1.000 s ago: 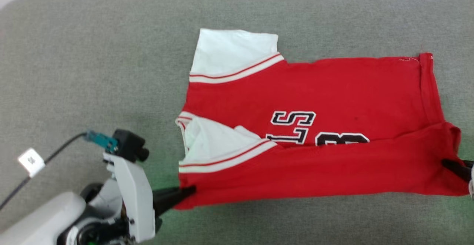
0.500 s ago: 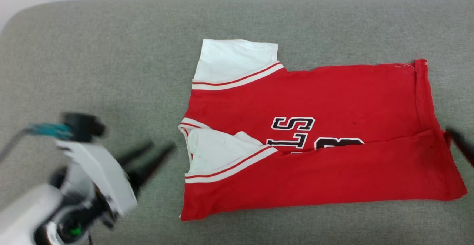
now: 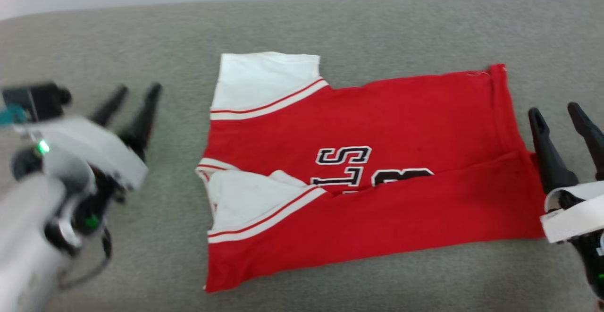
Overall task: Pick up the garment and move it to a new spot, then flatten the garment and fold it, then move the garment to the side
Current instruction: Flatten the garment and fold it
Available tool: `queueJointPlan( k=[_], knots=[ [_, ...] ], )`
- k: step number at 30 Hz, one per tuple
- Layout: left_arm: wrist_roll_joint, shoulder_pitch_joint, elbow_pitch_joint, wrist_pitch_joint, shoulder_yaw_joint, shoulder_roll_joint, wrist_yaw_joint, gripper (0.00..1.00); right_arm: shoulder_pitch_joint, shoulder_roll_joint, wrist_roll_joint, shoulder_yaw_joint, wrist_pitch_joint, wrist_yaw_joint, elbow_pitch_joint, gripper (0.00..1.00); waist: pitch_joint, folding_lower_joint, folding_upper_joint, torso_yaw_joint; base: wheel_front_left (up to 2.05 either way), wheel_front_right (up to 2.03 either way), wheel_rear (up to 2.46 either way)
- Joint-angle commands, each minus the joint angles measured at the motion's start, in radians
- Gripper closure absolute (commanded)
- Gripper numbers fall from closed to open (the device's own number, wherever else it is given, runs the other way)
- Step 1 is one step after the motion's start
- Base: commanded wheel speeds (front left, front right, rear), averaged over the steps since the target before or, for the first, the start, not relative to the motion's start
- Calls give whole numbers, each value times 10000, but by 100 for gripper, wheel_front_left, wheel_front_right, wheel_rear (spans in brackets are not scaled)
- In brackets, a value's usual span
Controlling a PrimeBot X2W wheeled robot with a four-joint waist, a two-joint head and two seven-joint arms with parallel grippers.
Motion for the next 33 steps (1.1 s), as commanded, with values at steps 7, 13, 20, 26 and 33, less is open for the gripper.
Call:
queueJointPlan(
  k=[7, 13, 20, 26, 33],
  knots=[
    [1011, -2652, 2673, 1390, -659, -261, -688, 0, 1, 779, -302, -147, -577, 1, -626, 0, 656, -1, 0, -1338, 0, 0, 0],
    [1030, -4712, 5085, 3801, -1230, -751, -1403, 0, -56, 964, -350, 218, -487, 0, -807, 0, 1061, -1, 0, -2120, 0, 0, 0],
    [614, -6132, 6826, 7530, -1978, -1167, -1943, 0, -111, 942, -253, 482, -363, 1, -762, 0, 1257, -1, 0, -2509, 0, 0, 0],
    [749, -6603, 7449, 8291, -2256, -1422, -2051, 0, 69, 1055, -157, 575, -348, 0, -763, 0, 1410, -1, 0, -2572, 0, 0, 0],
    [335, -6594, 7969, 8184, -2012, -1855, -2381, 100, -582, 716, -41, 898, -39, 1, -711, 0, 1631, -1, 0, -2451, 0, 0, 0]
  ],
)
